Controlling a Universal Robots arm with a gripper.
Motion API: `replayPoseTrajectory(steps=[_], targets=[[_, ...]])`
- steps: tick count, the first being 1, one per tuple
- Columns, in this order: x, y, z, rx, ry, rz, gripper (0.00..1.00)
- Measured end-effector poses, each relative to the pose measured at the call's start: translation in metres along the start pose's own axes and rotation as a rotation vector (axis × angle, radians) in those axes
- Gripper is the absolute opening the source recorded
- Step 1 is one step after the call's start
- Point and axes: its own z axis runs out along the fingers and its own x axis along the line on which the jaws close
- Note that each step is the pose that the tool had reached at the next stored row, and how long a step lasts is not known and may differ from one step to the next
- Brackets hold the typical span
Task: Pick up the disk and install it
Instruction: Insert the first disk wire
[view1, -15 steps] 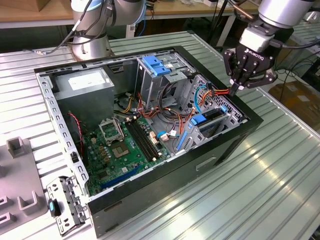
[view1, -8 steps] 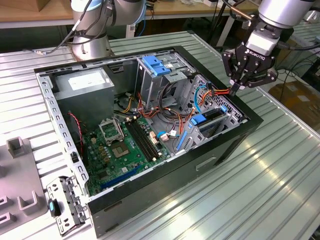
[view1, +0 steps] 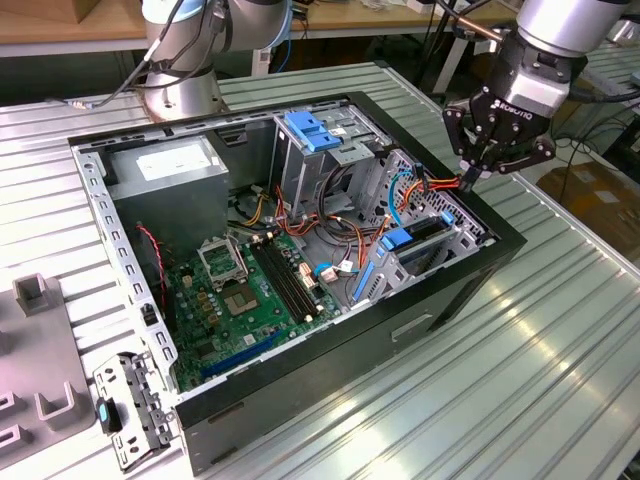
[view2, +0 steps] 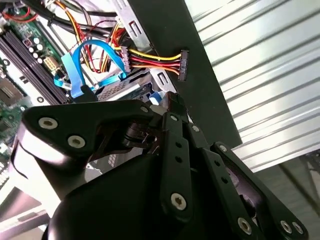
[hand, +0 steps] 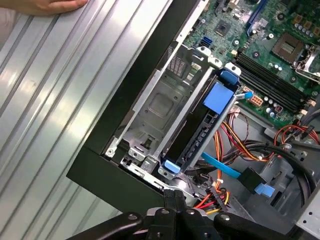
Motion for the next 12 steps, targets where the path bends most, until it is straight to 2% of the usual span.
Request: replayPoseTrajectory(steps=[5,7,8,12], targets=[[0.0003,-0.007,0.0001,0.0006,-0.0003,-0.021,0.11],[-0.0015,-0.0125,0.0002,0.001,-0.0006,-0.032,0.11],[-0.0024,-0.0137,0.0005,0.0016,-0.0009,-0.052,0.17],[-0.0031,-0.0148,0.0011,0.0031,-0.0017,-0.103,0.17]])
